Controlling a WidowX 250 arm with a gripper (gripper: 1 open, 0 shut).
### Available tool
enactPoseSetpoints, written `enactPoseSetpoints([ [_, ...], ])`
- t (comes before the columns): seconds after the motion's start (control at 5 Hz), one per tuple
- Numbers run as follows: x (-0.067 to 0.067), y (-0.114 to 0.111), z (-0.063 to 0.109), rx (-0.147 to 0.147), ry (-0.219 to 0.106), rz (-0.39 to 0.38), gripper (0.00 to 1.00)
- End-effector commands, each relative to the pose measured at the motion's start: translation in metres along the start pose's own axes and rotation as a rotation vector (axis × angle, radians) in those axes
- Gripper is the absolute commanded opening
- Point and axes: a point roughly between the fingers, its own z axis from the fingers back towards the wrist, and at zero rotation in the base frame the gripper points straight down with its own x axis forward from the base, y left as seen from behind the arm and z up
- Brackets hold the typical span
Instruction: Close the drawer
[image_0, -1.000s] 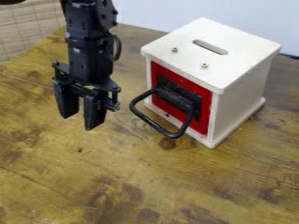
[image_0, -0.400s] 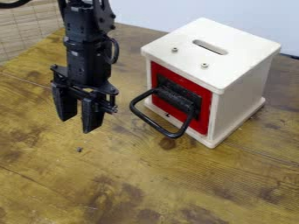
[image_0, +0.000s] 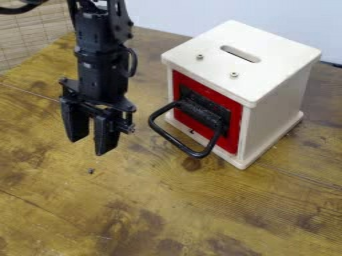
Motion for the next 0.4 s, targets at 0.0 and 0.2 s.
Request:
enactPoseSetpoints([
  [0.0, -0.0030, 0.0078, 0.0105, 0.001, -0.031, 0.020, 1.00],
  [0.2, -0.0028, 0.0081, 0.0092, -0.001, -0.028, 0.020, 1.00],
])
